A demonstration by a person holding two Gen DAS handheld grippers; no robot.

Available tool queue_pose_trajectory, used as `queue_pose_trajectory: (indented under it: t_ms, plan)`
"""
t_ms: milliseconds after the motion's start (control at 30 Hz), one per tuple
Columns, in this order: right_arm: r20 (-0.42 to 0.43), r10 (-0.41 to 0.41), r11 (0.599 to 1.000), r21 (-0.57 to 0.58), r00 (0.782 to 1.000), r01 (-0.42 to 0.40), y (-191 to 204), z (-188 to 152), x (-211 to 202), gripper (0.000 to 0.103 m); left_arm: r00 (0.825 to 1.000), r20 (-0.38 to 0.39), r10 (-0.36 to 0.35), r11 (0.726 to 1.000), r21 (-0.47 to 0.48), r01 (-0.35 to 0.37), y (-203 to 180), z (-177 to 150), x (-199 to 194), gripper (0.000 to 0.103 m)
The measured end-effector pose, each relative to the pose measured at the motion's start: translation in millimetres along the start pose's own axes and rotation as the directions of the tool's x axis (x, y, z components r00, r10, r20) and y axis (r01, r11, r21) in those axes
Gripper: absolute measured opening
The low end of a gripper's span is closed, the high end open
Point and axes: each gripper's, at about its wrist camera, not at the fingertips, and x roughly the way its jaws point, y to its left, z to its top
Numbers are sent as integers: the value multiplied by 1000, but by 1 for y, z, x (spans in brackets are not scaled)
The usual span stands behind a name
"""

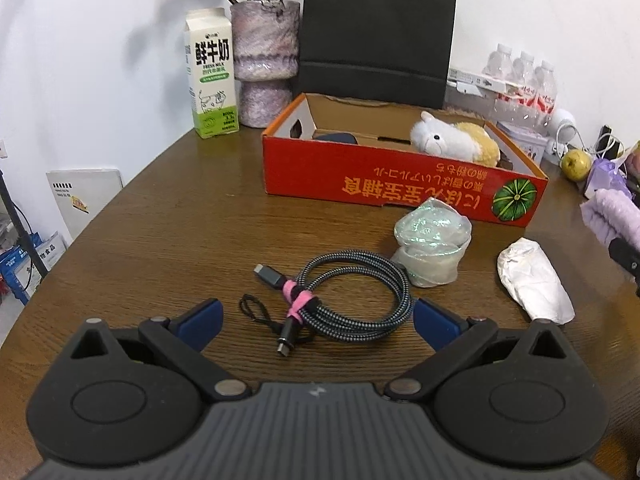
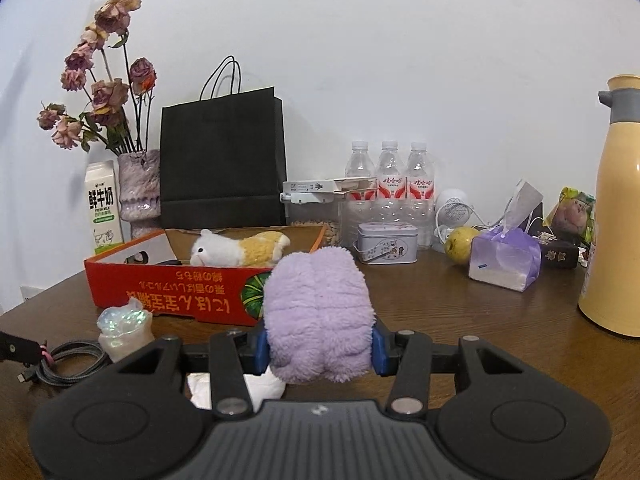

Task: Organize objects
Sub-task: 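Grasp the lavender fuzzy cloth with the right gripper while the left grasps the black cable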

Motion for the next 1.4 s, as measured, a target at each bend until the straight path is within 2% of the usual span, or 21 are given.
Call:
queue_pose_trajectory:
  t_ms: [433,633,867,967,1033,1400]
  plan:
    - [3,21,1000,-6,1000,-21,-10,3,12,45,999,-53,-9,1000,1,9,-6,18,24,103]
    - [18,21,999,-25,1000,-21,-7,3,9,45,993,-102,-55,998,8,56,-17,19,39,103]
    - [19,21,999,-27,1000,-21,-6,3,9,45,990,-142,9,998,60,-1,-27,18,59,103]
    - [18,21,999,-27,1000,-20,-6,3,9,45,983,-183,20,997,76,-6,-26,17,70,103]
    - [19,21,999,-26,1000,-20,-6,3,9,45,983,-186,2,999,53,8,-22,17,74,103]
    - [17,20,999,-27,1000,-20,-7,3,9,45,987,-161,5,999,47,3,-25,15,74,103]
